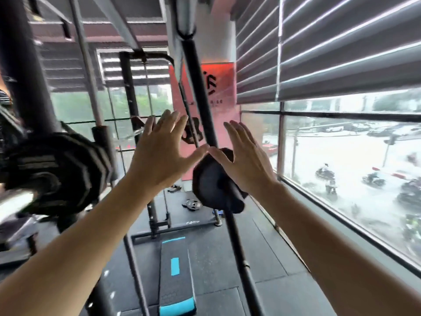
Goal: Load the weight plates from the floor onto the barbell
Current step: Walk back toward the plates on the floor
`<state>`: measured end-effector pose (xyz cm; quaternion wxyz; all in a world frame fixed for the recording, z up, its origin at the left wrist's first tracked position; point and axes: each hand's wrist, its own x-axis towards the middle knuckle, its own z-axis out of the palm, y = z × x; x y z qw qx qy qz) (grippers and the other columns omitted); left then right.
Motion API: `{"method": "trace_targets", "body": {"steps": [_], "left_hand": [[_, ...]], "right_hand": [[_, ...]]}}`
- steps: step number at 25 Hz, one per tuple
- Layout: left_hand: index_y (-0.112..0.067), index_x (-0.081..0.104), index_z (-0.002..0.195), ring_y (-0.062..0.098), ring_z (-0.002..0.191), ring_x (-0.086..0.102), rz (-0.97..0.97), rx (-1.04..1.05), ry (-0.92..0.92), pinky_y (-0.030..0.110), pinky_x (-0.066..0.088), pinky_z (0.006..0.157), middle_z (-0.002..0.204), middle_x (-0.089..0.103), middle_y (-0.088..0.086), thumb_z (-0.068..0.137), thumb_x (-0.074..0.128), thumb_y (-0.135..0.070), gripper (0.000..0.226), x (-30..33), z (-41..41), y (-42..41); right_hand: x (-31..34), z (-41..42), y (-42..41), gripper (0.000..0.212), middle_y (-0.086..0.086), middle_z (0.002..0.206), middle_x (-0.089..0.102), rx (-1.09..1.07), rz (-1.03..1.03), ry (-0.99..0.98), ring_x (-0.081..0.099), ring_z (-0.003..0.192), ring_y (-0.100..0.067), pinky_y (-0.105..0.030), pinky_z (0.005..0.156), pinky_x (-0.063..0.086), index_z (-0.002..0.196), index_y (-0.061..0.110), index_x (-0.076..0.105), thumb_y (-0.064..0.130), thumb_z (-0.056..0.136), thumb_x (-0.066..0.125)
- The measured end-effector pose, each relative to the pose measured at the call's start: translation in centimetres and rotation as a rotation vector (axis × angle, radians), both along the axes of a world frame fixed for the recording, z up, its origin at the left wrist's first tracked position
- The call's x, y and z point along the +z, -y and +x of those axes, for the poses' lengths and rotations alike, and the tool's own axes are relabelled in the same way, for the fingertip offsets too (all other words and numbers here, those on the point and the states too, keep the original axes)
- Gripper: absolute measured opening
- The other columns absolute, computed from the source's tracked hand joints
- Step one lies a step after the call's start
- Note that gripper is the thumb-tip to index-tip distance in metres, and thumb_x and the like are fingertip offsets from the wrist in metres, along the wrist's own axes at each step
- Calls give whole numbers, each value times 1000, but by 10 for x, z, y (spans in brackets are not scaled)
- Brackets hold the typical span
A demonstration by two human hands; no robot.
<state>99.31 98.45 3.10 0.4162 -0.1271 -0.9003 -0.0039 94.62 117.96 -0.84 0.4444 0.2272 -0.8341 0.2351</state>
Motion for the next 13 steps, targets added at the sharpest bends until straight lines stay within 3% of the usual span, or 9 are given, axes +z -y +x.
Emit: {"method": "trace_targets", "body": {"steps": [3,6,13], "left_hand": [[-12,38,154,23,151,30,-16,-8,20,50,13,126,159,40,6,83,16,-86,105,-15,-16,-82],[-13,36,156,23,153,27,-43,-55,55,53,14,126,161,38,7,78,2,-92,115,-28,-32,-150],[-15,23,160,20,156,16,-6,-195,111,47,9,128,167,26,5,80,10,-91,112,-58,-73,-267]], "right_hand": [[-17,-9,-89,89,-3,166,25,-121,34,69,18,154,-21,-49,120,31,157,22,27,78,88,28],[-29,-10,-164,93,-3,167,21,-209,31,107,16,155,-22,-53,118,33,158,24,25,82,86,28],[-53,-13,-284,93,2,169,16,-340,27,187,7,156,-18,-52,123,24,160,26,20,83,87,31]]}}
